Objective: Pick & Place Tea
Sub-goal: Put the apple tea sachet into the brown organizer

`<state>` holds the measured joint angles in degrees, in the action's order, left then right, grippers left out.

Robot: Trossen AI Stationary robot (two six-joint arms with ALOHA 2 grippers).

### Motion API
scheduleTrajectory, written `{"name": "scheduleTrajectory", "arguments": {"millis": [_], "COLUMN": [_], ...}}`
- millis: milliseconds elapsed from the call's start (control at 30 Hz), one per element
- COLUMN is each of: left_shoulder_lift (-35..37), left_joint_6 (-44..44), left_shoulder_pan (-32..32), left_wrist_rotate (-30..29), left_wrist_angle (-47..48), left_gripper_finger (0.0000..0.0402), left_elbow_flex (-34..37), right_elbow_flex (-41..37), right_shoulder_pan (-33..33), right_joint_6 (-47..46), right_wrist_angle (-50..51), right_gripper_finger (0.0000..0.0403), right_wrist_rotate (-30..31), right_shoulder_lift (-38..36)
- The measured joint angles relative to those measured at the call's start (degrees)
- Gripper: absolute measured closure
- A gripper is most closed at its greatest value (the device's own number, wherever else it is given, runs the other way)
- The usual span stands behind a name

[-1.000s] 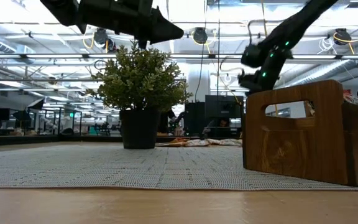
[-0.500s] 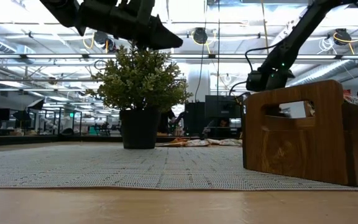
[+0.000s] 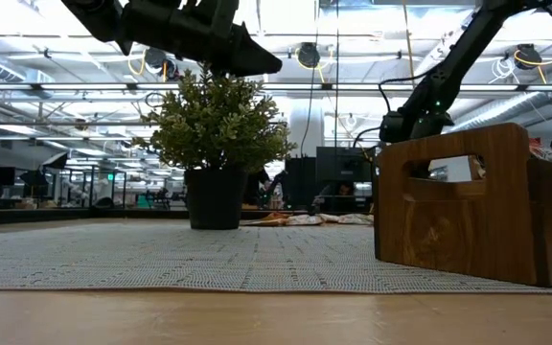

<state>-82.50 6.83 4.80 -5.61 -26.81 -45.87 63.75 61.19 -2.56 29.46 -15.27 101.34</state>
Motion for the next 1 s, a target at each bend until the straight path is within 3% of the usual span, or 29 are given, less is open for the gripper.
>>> {"name": "scheduleTrajectory", "arguments": {"millis": [367,767,1000], "left_shoulder_lift": [0.0,0.0,0.0], "left_joint_6": [0.06,-0.11,-0.16], "left_shoulder_pan": [-0.02,-0.02,-0.02], "left_wrist_rotate": [-0.02,-0.02,-0.02], "left_wrist_angle": [0.0,-0.02,-0.02], "left_gripper_finger": [0.0366,0.0366,0.0366], "left_elbow_flex": [-0.07,-0.07,-0.07], "right_elbow_flex": [0.04,-0.09,-0.09], "right_shoulder_pan": [0.02,-0.09,-0.17], "right_joint_6": [-0.51,-0.89,0.21], "right_wrist_angle": [-1.38,-2.2,-2.29], "right_gripper_finger": [0.0261,0.0261,0.0261], "right_wrist_rotate": [-0.3,-8.87,-9.29], "right_shoulder_lift": [3.43,3.41,3.41]}}
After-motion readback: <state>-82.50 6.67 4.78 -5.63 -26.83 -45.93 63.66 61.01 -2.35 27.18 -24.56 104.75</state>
